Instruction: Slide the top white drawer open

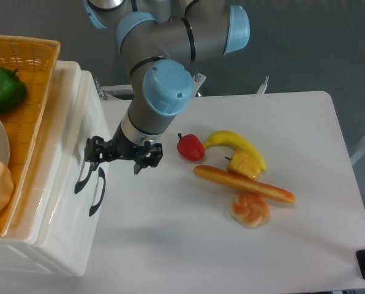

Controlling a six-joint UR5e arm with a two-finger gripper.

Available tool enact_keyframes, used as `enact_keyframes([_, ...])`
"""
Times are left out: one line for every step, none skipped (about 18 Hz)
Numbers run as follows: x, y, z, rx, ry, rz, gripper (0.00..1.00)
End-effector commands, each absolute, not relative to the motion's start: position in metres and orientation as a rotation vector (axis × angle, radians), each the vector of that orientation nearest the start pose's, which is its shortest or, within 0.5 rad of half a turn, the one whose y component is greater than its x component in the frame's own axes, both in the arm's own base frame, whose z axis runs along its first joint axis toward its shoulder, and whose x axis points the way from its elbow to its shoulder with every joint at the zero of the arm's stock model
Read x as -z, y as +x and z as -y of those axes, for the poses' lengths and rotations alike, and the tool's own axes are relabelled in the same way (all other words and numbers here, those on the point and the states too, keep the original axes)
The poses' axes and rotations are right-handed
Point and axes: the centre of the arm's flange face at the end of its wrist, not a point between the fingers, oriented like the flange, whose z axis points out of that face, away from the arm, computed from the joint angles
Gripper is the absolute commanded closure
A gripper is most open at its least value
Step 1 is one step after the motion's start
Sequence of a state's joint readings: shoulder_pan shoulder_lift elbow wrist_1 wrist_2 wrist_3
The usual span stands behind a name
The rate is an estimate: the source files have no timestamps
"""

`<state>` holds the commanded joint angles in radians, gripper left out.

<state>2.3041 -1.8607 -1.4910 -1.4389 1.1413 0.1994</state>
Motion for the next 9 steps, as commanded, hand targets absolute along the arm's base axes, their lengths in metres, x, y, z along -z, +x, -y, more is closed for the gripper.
enact_keyframes([-0.3899, -0.27, -0.5608, 0.627, -2.841, 0.803, 0.0])
enact_keyframes([-0.3892, -0.2689, -0.561, 0.629, -2.843, 0.802, 0.0])
enact_keyframes([-0.3877, -0.2685, -0.5606, 0.631, -2.845, 0.803, 0.0])
enact_keyframes([-0.387, -0.2675, -0.5608, 0.633, -2.847, 0.802, 0.0])
enact_keyframes([-0.387, -0.2675, -0.5608, 0.633, -2.847, 0.802, 0.0])
enact_keyframes([-0.3862, -0.2673, -0.5606, 0.634, -2.848, 0.803, 0.0])
enact_keyframes([-0.3845, -0.2672, -0.5606, 0.638, -2.85, 0.805, 0.0])
enact_keyframes([-0.3837, -0.2672, -0.5603, 0.637, -2.852, 0.806, 0.0])
enact_keyframes([-0.3838, -0.2638, -0.562, 0.636, -2.855, 0.797, 0.0])
